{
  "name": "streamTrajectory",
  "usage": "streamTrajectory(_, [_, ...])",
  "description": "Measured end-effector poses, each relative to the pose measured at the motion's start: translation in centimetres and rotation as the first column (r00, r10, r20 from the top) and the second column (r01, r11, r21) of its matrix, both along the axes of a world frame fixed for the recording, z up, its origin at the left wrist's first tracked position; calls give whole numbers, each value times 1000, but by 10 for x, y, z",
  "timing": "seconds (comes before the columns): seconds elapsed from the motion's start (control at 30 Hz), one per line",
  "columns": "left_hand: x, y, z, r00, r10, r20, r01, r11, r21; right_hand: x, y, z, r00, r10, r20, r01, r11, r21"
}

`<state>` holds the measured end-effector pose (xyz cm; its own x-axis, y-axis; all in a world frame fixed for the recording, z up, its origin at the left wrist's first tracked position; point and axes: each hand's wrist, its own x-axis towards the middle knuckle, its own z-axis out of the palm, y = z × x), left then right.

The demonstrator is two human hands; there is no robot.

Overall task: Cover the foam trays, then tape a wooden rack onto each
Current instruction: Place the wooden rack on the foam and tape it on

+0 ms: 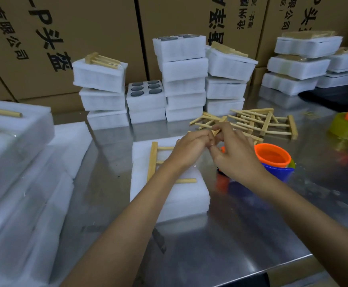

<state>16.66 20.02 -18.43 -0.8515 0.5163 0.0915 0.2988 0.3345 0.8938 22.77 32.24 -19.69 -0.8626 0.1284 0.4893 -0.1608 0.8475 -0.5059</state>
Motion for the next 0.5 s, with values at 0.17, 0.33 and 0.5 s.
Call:
streamTrajectory(0.17, [2, 0, 3, 999, 38, -7, -38, 998, -41, -7, 4, 3, 994, -22, 105, 28, 998, -64])
streamTrajectory(0.33, [-1, 6, -13, 926, 56, -374, -180, 935, -307, -2, -4, 5, 988, -127, 89, 99, 960, 263])
streamTrajectory(0.5, [0, 5, -9, 842, 154, -518, -330, 906, -267, 1, -24, -5, 991, -129, 36, 92, 847, 524])
